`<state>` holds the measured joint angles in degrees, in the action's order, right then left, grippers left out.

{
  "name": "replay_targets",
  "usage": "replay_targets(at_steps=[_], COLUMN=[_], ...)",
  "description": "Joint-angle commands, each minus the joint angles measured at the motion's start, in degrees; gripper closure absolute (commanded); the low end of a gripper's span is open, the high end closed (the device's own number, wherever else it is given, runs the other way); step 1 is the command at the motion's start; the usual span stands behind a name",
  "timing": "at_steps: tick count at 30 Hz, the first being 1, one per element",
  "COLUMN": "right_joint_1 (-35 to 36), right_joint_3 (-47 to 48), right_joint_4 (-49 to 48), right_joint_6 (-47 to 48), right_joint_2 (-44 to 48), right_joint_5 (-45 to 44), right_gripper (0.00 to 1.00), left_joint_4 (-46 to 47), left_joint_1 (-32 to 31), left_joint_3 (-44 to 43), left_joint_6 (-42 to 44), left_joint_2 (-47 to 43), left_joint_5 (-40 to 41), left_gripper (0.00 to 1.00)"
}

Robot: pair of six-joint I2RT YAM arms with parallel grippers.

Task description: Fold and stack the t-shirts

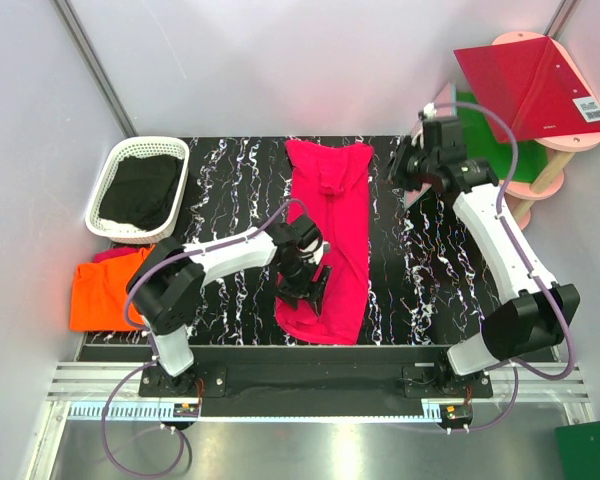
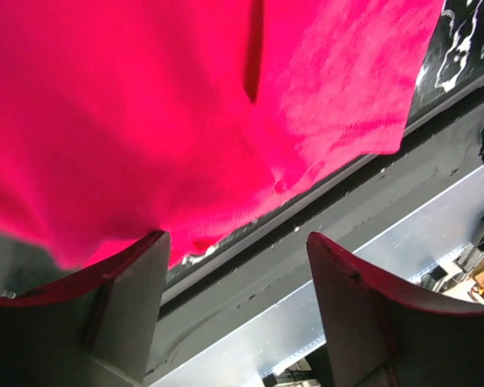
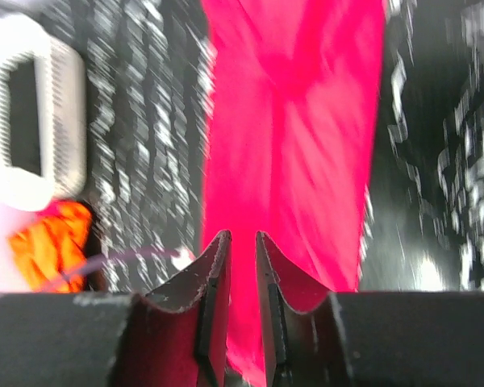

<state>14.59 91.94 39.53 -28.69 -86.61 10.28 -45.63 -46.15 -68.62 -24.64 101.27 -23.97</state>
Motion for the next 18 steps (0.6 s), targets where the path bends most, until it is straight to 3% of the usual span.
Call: replay_targets(at_steps=[1,8,18], right_joint_1=[0.26,0.53,0.53], right_joint_3=[-7.29,-15.65,-18.11], right_joint_4=[1.96,2.22,2.92], right_joint_6=[-2.51,-3.65,-3.57], right_joint_2=[3.89,8.29,10.85], right_joint_5=[1.84,3.07,4.65], right_gripper=[0.73,0.73,0.73], left_joint_4=[6.25,6.25,5.64], left_joint_1=[-2.01,-6.75,-10.63], left_joint_3=[-1.77,-6.43,-3.98], left_joint_6=[-0.58,-2.42,-5.24], left_joint_2=[0.85,2.17,3.4], left_joint_5=[-4.95,-6.1,-1.97], left_gripper=[0.31,0.36,0.36])
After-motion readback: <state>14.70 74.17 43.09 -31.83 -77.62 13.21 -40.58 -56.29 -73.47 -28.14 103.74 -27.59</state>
